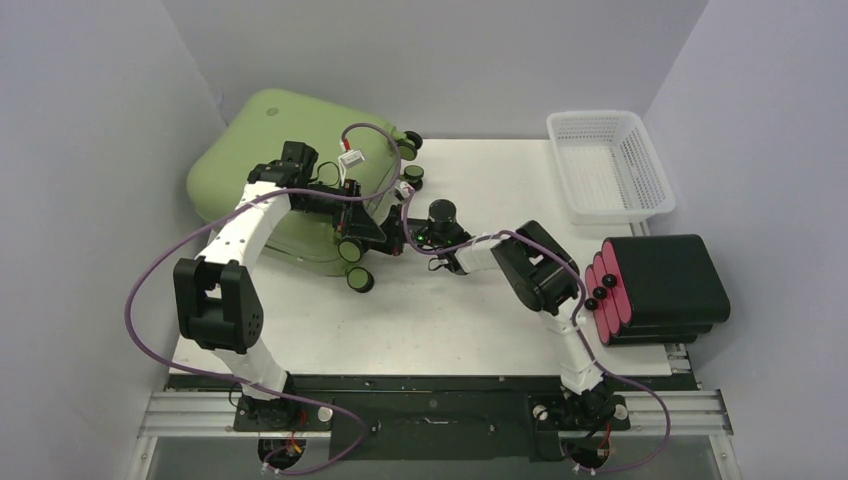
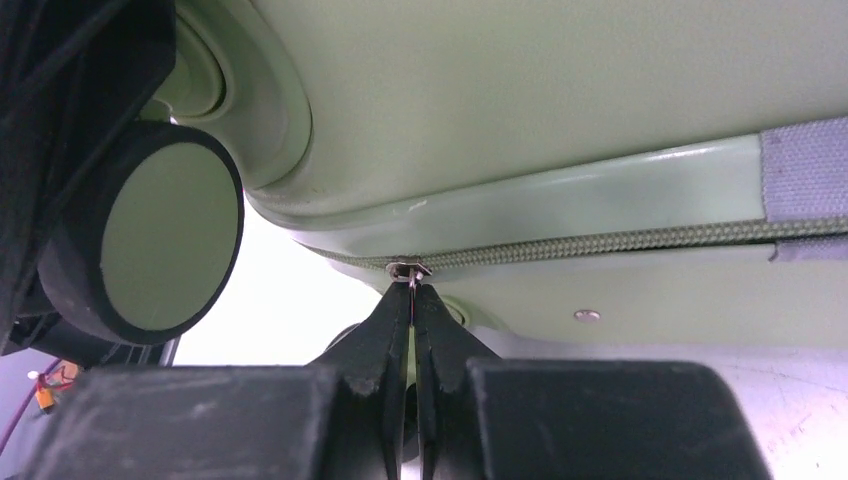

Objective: Open, take out, and arrange the luggage
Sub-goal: Unzip the luggage at the center of the board.

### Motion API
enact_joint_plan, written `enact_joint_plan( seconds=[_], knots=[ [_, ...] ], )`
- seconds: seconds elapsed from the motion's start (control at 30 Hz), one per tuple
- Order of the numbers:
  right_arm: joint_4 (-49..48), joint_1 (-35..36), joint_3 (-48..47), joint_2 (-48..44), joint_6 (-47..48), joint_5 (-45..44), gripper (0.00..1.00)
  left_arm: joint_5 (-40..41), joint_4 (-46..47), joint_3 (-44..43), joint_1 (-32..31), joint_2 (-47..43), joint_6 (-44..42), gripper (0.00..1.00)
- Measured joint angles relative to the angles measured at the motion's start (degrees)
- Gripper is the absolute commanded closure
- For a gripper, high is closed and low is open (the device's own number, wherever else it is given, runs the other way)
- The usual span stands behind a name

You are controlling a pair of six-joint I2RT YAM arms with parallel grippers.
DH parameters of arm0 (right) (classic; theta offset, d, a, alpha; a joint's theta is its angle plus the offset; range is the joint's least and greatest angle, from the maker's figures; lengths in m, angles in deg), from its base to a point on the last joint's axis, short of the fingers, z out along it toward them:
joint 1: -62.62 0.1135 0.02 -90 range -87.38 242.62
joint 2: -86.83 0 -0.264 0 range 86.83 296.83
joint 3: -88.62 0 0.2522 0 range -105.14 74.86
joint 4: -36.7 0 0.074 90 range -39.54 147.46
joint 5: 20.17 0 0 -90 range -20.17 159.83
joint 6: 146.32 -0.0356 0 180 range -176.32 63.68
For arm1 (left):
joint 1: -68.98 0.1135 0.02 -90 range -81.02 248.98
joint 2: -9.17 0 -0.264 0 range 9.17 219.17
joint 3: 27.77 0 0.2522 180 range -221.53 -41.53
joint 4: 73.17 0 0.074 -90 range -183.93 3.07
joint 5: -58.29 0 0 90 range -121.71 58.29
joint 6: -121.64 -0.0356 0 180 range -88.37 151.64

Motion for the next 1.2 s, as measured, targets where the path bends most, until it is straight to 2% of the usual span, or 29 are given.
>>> enact_joint_plan(
  seconds=[0.13, 0.33, 0.43, 0.7, 1.2],
  knots=[
    [3.8, 0.1, 1.7, -1.9, 4.2, -1.0, 1.0, 0.0, 0.0, 0.1, 0.0, 0.0, 0.0, 0.16],
    [23.6, 0.7, 1.7, -10.2, 18.1, -8.2, 1.0, 0.1, 1.5, 1.1, -0.1, -0.4, 0.0, 0.17],
    [29.3, 0.5, -0.1, -11.4, 20.5, -10.4, 1.0, 0.7, 2.6, 1.8, -0.4, -0.9, -0.1, 0.17],
    [44.9, -2.1, -13.5, -7.3, 19.9, -13.7, 1.0, 2.1, 4.2, 3.0, -0.8, -1.9, -0.3, 0.17],
    [50.6, -8.9, -27.7, 1.6, 14.4, -16.6, 1.0, 2.2, 2.8, 3.0, -0.9, -1.9, -4.2, 0.18]
  ],
)
